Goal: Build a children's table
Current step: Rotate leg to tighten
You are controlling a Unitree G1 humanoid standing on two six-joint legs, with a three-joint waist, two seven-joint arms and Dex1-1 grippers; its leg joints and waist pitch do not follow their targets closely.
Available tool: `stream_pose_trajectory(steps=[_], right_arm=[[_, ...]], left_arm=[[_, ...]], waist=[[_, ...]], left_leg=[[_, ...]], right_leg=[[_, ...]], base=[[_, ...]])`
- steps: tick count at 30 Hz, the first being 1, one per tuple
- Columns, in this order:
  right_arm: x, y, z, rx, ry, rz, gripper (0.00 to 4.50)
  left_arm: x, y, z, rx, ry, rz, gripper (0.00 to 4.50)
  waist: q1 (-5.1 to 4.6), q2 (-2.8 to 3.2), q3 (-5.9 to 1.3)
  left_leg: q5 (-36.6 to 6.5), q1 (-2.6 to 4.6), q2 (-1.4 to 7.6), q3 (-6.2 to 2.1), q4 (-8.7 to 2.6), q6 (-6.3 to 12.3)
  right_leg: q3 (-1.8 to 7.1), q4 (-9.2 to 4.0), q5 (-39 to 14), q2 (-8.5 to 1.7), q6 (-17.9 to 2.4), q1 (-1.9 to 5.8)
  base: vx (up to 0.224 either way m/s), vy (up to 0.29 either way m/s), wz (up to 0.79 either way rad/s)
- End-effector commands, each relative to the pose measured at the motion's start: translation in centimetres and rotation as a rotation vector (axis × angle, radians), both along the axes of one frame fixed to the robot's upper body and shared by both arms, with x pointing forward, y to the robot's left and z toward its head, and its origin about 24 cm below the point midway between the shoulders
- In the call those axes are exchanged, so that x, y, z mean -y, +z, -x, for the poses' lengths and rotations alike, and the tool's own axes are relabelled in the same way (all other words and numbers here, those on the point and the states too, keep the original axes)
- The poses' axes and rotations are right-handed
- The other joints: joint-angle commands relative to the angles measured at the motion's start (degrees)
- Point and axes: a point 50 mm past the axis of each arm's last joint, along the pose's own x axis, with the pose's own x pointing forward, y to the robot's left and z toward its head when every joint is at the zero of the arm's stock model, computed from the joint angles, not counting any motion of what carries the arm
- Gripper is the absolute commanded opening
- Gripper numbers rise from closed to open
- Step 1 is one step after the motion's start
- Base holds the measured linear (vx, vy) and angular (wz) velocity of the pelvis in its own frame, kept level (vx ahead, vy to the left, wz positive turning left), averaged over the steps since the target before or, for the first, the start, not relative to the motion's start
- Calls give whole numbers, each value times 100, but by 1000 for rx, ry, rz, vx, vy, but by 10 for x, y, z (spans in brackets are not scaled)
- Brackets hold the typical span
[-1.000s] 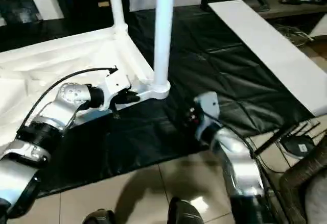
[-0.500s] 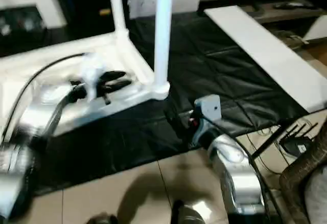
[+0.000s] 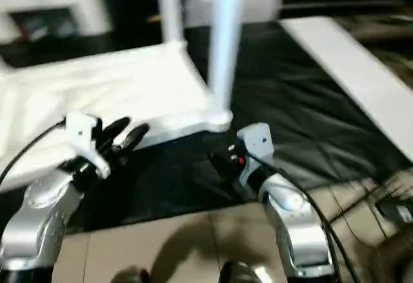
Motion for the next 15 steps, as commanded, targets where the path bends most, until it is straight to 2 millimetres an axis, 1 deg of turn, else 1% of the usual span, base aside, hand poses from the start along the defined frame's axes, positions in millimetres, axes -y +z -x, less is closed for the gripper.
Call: stream_pose_trajectory(steps=[1, 2, 3, 4, 5, 6, 7, 8, 9, 10, 11, 12, 13, 14, 15], right_arm=[[-1, 2, 0, 8, 8, 9, 450], [-3, 1, 0, 12, 17, 18, 450], [-3, 0, 2, 11, 17, 17, 450], [-2, 0, 3, 13, 8, 20, 450], [-1, -1, 3, 9, -5, 18, 450], [3, -1, 3, 6, -36, 6, 450], [3, -1, 3, 6, -41, 3, 450], [8, -1, 2, -1, -74, -7, 450], [10, 0, 1, -5, -85, -7, 450], [13, 1, 1, -3, -92, 8, 450], [15, 3, 0, 6, -112, 19, 450], [16, 4, -2, 13, -123, 16, 450], [16, 5, -2, 13, -127, 11, 450], [15, 5, -2, 13, -127, 10, 450], [13, 5, -3, 11, -120, -2, 450]], left_arm=[[-3, 2, 1, 1, 44, -22, 243], [-5, 2, 1, -4, 80, -20, 243], [-10, 3, 3, -12, 136, 0, 243], [-12, 3, 4, -21, 152, 1, 243], [-12, 3, 4, -25, 158, -3, 243], [-14, 3, 6, -29, 167, -11, 243], [-14, 3, 6, -29, 169, -12, 243], [-15, 2, 7, -28, 181, -17, 243], [-16, 2, 7, -27, 187, -18, 243], [-17, 1, 8, -33, 197, -17, 263], [-17, 0, 10, -34, 201, -6, 274], [-17, -1, 12, -30, 202, 9, 279], [-17, -1, 13, -26, 203, 25, 285], [-17, -1, 14, -25, 204, 31, 300], [-19, -1, 17, -14, 209, 50, 300]], waist=[[92, 15, -253], [18, 47, -255], [18, 155, -257], [137, 205, -337], [137, 205, -337], [178, 71, -337], [227, 12, -339], [387, -17, -336], [504, 1, -374], [530, 51, -383], [464, 149, -401], [410, 209, -423], [317, 246, -444], [273, 255, -471], [231, 237, -484]], left_leg=[[-3219, -4, -142, 43, -530, -220], [-3225, -3, -151, -23, -416, -342], [-3325, -136, -140, -109, -522, -367], [-3258, -366, -215, -242, -736, -304], [-3258, -366, -215, -242, -736, -304], [-2639, -12, -205, -39, -398, -147], [-1750, 55, -189, 283, -165, 277], [-856, -78, -97, 373, -110, 649], [-299, -151, -15, 401, -114, 839], [-244, -112, 23, 416, -201, 864], [-507, -57, 40, 471, -424, 772], [-845, -2, 54, 473, -494, 667], [-1743, 52, 125, 438, -604, 340], [-2502, 143, 176, 416, -673, -18], [-2678, 154, 168, 419, -697, -104]], right_leg=[[273, -629, -3566, -187, -522, 188], [119, -727, -4035, -221, -546, 254], [89, -633, -3906, -156, -532, 387], [370, -229, -2908, -30, -605, 547], [370, -229, -2908, -30, -605, 547], [482, -672, -3370, -247, -708, 214], [652, -850, -4044, -465, -636, 239], [792, -939, -4389, -711, -489, 381], [891, -923, -4201, -790, -447, 438], [854, -873, -3942, -672, -537, 411], [648, -663, -3214, -207, -656, 355], [599, -572, -2827, -35, -659, 317], [636, -462, -2121, 128, -652, 256], [724, -443, -1630, 156, -674, 207], [764, -441, -1438, 151, -680, 218]], base=[[56, -35, 72], [56, -35, 72], [31, -31, 57], [-8, -44, 55], [-8, -44, 55], [53, -59, 50], [64, -22, 11], [64, -22, 11], [26, 40, -19], [22, 80, -20], [22, 80, -20], [27, 105, -18], [31, 116, -9], [31, 116, -9], [17, 102, -6]])
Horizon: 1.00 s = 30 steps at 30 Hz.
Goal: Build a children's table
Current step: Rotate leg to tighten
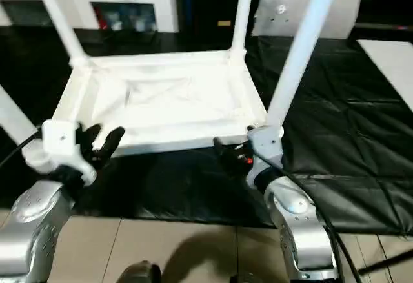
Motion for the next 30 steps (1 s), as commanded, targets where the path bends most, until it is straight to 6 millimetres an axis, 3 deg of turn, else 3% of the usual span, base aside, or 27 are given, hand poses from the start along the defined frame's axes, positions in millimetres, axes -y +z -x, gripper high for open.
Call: stream_pose_trajectory(steps=[1, 2, 3, 6, 7, 9, 10, 11, 13, 15, 17, 18, 23, 24, 27, 30], right_arm=[[-1, 6, 0, 11, -3, -9, 450], [-2, 6, 0, 8, -2, -29, 450], [-3, 7, -1, 2, -11, -47, 450], [-5, 7, -2, 2, 3, -39, 450], [-7, 8, -2, 9, 32, -26, 450], [-13, 9, 0, 26, 96, 4, 450], [-15, 9, 0, 31, 114, -3, 450], [-16, 10, 0, 33, 121, -12, 450], [-23, 14, -2, 51, 196, -15, 450], [-27, 13, -3, 27, 259, -5, 450], [-31, 13, -2, 23, 310, -4, 450], [-33, 14, -2, 24, 353, 5, 450], [-40, 14, 1, 29, 477, 31, 450], [-41, 14, 1, 19, 492, 34, 450], [-35, 8, -13, 3, 389, 98, 450], [-26, 9, -26, 9, 287, 129, 450]], left_arm=[[-1, 5, 4, 36, 9, 21, 315], [-2, 4, 4, 33, 23, 18, 323], [-3, 4, 5, 33, 42, 19, 327], [-8, 3, 5, 31, 87, 8, 358], [-11, 3, 5, 33, 107, 2, 358], [-16, 3, 6, 37, 137, 0, 369], [-16, 3, 7, 37, 120, 13, 389], [-16, 2, 8, 36, 106, 23, 399], [-16, 2, 16, 84, -58, 70, 408], [-20, -3, 24, 93, -125, 69, 419], [-25, -6, 28, 87, -113, 66, 446], [-29, -9, 31, 88, -98, 69, 446], [-46, -24, 49, 69, -15, 52, 449], [-46, -30, 54, 44, -25, 35, 449], [-40, -31, 56, 48, -62, -6, 449], [-37, -29, 52, 57, -105, -30, 449]], waist=[[-103, 20, -388], [-124, 0, -383], [-174, -63, -381], [-174, -116, -429], [-171, -114, -411], [-169, -130, -409], [-163, -175, -415], [-164, -183, -422], [-135, -222, -452], [-145, -202, -445], [-144, -213, -428], [-136, -204, -432], [-117, -210, -437], [-118, -246, -435], [-111, -286, -445], [-105, -279, -433]], left_leg=[[-3038, 118, 78, 22, -655, -349], [-3058, 121, 65, 43, -657, -334], [-3037, 131, 15, 106, -638, -236], [-2600, 71, -16, 170, -620, -120], [-2670, 96, -1, 202, -625, -105], [-2806, 108, -11, 228, -612, -130], [-2783, 104, -15, 250, -600, -106], [-2734, 90, -24, 259, -594, -90], [-2446, 43, -22, 261, -591, -5], [-2436, 34, 0, 272, -609, 6], [-2527, 78, 21, 297, -607, 7], [-2492, 63, 19, 301, -613, 0], [-2524, 87, 53, 327, -632, -80], [-2578, 89, 61, 337, -634, -84], [-2597, 101, 62, 357, -642, -108], [-2665, 131, 58, 380, -637, -156]], right_leg=[[199, -369, -1159, -12, -773, 145], [225, -382, -1235, -19, -756, 134], [300, -451, -1587, -45, -675, 88], [351, -473, -1821, -72, -484, 100], [372, -504, -2054, -61, -416, 38], [387, -553, -2407, -74, -325, 5], [397, -582, -2571, -84, -255, -14], [400, -588, -2620, -87, -240, -15], [414, -584, -2595, -102, -232, -18], [424, -558, -2431, -71, -291, -41], [449, -558, -2284, -48, -365, -87], [452, -535, -2196, -46, -397, -56], [488, -536, -2026, -16, -395, -71], [495, -534, -1987, -4, -394, -77], [515, -527, -2129, 0, -365, -98], [533, -540, -2178, 13, -373, -133]], base=[[4, 81, -8], [4, 81, -8], [-1, 62, -5], [0, 0, 0], [0, 0, 0], [0, 0, 0], [0, 0, 0], [0, 0, 0], [0, 0, 0], [0, 0, 0], [0, 0, 0], [0, 0, 0], [0, 0, 0], [0, 0, 0], [0, 0, 0], [0, 0, 0]])
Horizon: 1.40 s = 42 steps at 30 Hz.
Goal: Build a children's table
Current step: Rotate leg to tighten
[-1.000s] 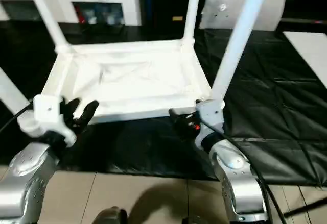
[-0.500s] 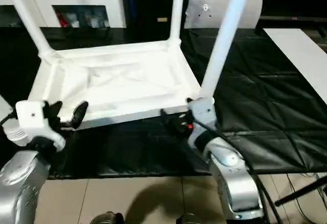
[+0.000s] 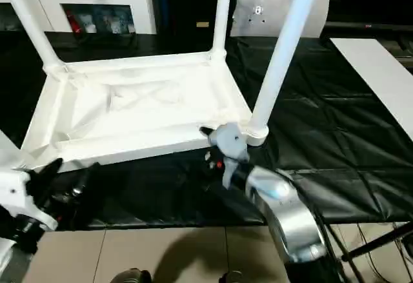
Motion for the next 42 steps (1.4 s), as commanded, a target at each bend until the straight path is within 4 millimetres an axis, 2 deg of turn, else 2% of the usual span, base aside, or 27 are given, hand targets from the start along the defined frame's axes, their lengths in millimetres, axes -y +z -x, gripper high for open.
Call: stream_pose_trajectory(steps=[1, 4, 7, 8, 10, 12, 13, 14, 15, 16, 17, 19, 20, 21, 22, 25, 27, 28, 29, 31, 33, 36, 37, 39, 42], right_arm=[[14, 2, -11, 21, -106, 26, 450], [32, 10, -26, 64, -203, 51, 450], [41, 13, -32, 78, -234, 70, 450], [53, 17, -38, 94, -277, 95, 450], [60, 19, -42, 104, -303, 107, 450], [79, 25, -53, 128, -373, 129, 450], [93, 30, -61, 142, -430, 133, 450], [93, 30, -61, 142, -430, 133, 450], [110, 35, -70, 156, -527, 127, 450], [116, 36, -72, 161, -561, 127, 450], [116, 36, -72, 161, -564, 127, 450], [139, 42, -80, 174, -675, 140, 450], [141, 42, -80, 175, -681, 142, 450], [141, 45, -81, 180, -651, 142, 450], [139, 45, -80, 180, -633, 136, 450], [132, 41, -79, 171, -590, 118, 450], [122, 34, -75, 161, -549, 108, 450], [116, 29, -71, 153, -524, 98, 450], [116, 29, -71, 153, -524, 98, 450], [98, 16, -60, 125, -442, 70, 450], [82, 10, -49, 97, -341, 44, 450], [69, 5, -39, 66, -250, 29, 450], [58, 0, -28, 26, -152, 15, 450], [54, -2, -23, 7, -109, 11, 450], [48, -8, -14, -42, -48, 9, 450]], left_arm=[[4, 3, -4, 15, -57, -25, 449], [8, 1, -5, -13, -146, -31, 449], [8, -2, -4, -30, -171, -30, 449], [7, -5, -2, -50, -183, -34, 449], [6, -7, 0, -61, -189, -32, 449], [4, -9, 3, -76, -207, -31, 449], [3, -9, 4, -81, -218, -30, 449], [3, -9, 4, -81, -218, -30, 449], [2, -8, 4, -76, -219, -37, 449], [2, -8, 4, -74, -219, -39, 449], [2, -8, 4, -74, -220, -39, 449], [2, -8, 6, -82, -239, -36, 449], [2, -8, 6, -84, -241, -35, 449], [2, -8, 11, -97, -271, -26, 449], [2, -8, 13, -101, -280, -23, 449], [0, -10, 21, -125, -306, -15, 449], [-4, -12, 28, -147, -313, -23, 449], [-9, -13, 33, -161, -313, -29, 449], [-9, -13, 33, -161, -313, -29, 449], [-26, -15, 41, -177, -292, -26, 449], [-40, -13, 44, -174, -260, -20, 449], [-52, -11, 46, -168, -233, -19, 449], [-62, -9, 49, -167, -212, -16, 449], [-66, -6, 51, -166, -207, -15, 449], [-74, 5, 55, -156, -204, -20, 449]], waist=[[-16, 37, -277], [-19, 55, -302], [-24, 51, -306], [-27, 48, -313], [-26, 41, -327], [-25, 20, -321], [-33, 9, -329], [-33, 9, -329], [6, 26, -333], [6, 12, -325], [37, 22, -334], [51, -25, -321], [51, -25, -321], [58, -53, -317], [67, -48, -314], [6, -76, -288], [-23, -78, -279], [-48, -83, -239], [-48, -83, -239], [-73, -68, -216], [-56, -70, -193], [-31, -55, -177], [-8, -16, -160], [-11, -23, -148], [-14, -25, -119]], left_leg=[[-2716, 136, 26, 52, -533, -220], [-2699, 158, 19, 62, -517, -241], [-2605, 140, 15, 83, -511, -202], [-2574, 140, 15, 91, -504, -189], [-2463, 140, 12, 102, -486, -145], [-2399, 133, 21, 116, -482, -111], [-2391, 142, 14, 130, -462, -89], [-2391, 142, 14, 130, -462, -89], [-2351, 196, 22, 158, -436, -57], [-2273, 169, 15, 161, -438, -40], [-2195, 170, 17, 170, -435, -38], [-2164, 133, 12, 169, -443, -28], [-2164, 133, 12, 169, -443, -28], [-2168, 146, 9, 184, -429, -16], [-2117, 131, 7, 177, -429, 24], [-2054, 80, 3, 175, -443, 116], [-2067, 76, 3, 172, -446, 122], [-2175, 78, 5, 174, -458, 137], [-2175, 78, 5, 174, -458, 137], [-2340, 111, 22, 164, -490, 102], [-2489, 131, 18, 156, -507, 87], [-2621, 152, 49, 141, -539, 26], [-2802, 174, 56, 132, -560, -29], [-2913, 172, 60, 123, -568, -61], [-3186, 190, 54, 104, -583, -146]], right_leg=[[136, -489, -2378, -90, -528, 100], [142, -477, -2226, -75, -567, 89], [141, -461, -2100, -71, -608, 110], [145, -459, -2067, -70, -613, 114], [141, -445, -1974, -69, -678, 120], [144, -447, -1937, -76, -718, 113], [133, -436, -1932, -65, -805, 108], [133, -436, -1932, -65, -805, 108], [149, -450, -1832, -48, -847, 65], [140, -422, -1750, -42, -909, 83], [135, -412, -1696, -42, -911, 95], [124, -401, -1725, -54, -892, 120], [124, -401, -1725, -54, -892, 120], [130, -410, -1762, -55, -866, 111], [132, -402, -1754, -57, -827, 133], [126, -414, -1845, -56, -784, 134], [125, -422, -1898, -58, -772, 130], [131, -446, -2045, -50, -727, 98], [131, -446, -2045, -50, -727, 98], [138, -468, -2162, -29, -715, 59], [145, -489, -2262, -17, -659, 49], [156, -480, -2239, -13, -647, 26], [163, -492, -2341, -20, -627, 12], [163, -496, -2391, -26, -608, 15], [168, -528, -2720, -41, -549, -22]], base=[[0, 0, 0], [0, 0, 0], [0, 0, 0], [0, 0, 0], [0, 0, 0], [0, 0, 0], [0, 0, 0], [0, 0, 0], [0, 0, 0], [0, 0, 0], [0, 0, 0], [0, 0, 0], [0, 0, 0], [0, 0, 0], [0, 0, 0], [0, 0, 0], [0, 0, 0], [0, 0, 0], [0, 0, 0], [0, 0, 0], [0, 0, 0], [0, 0, 0], [0, 0, 0], [0, 0, 0], [0, 0, 0]])
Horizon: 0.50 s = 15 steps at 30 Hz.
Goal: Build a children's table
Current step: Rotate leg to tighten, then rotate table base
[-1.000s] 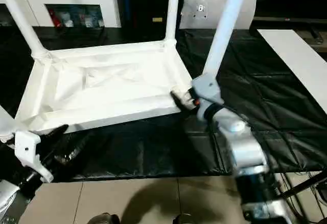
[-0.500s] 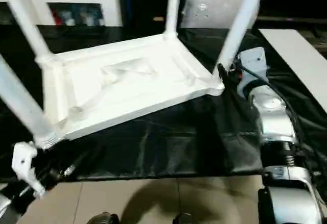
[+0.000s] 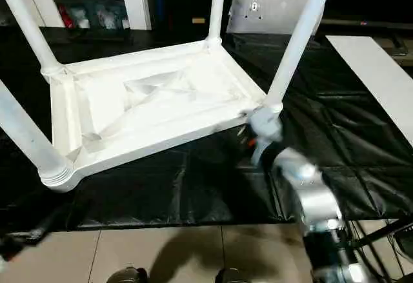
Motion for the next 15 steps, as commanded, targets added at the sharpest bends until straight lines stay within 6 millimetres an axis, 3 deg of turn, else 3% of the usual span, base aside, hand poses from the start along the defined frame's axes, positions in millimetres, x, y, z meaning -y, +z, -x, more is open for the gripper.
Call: stream_pose_trajectory(steps=[1, 7, 10, 12, 13, 14, 15], right_arm=[[1, 0, 3, -17, 27, 11, 450], [-8, -8, 5, -59, 28, 37, 450], [-13, -12, 4, -79, 29, 60, 450], [-19, -15, 2, -91, 23, 65, 450], [-22, -16, 1, -93, 21, 64, 450], [-23, -16, 0, -94, 20, 64, 450], [-25, -17, -1, -97, 16, 61, 450]], left_arm=[[-2, 15, -2, 49, -45, -13, 449], [5, 39, -34, 170, -69, 11, 449], [14, 41, -48, 194, -95, 23, 449], [24, 42, -62, 209, -120, 37, 449], [29, 43, -68, 212, -132, 50, 449], [31, 43, -71, 213, -137, 56, 449], [34, 43, -74, 213, -152, 60, 449]], waist=[[-11, 71, -181], [9, 68, -165], [-20, 11, -174], [-20, 21, -173], [-9, 49, -181], [-8, 53, -185], [-13, 60, -193]], left_leg=[[-3214, 183, 39, 23, -551, -149], [-3297, 212, 34, 2, -563, -253], [-3201, 171, 16, -4, -558, -276], [-3185, 178, 14, -13, -562, -290], [-3290, 256, 9, 2, -538, -322], [-3269, 253, 7, -2, -535, -329], [-3182, 207, 14, -16, -555, -351]], right_leg=[[125, -528, -2817, -51, -527, 36], [119, -546, -3033, -66, -479, 17], [114, -535, -3087, -87, -426, 57], [115, -544, -3175, -94, -390, 54], [123, -563, -3164, -75, -433, -17], [123, -557, -3094, -82, -459, -4], [117, -519, -2921, -89, -504, 47]], base=[[0, 0, 0], [0, 0, 0], [0, 0, 0], [0, 0, 0], [0, 0, 0], [0, 0, 0], [0, 0, 0]])
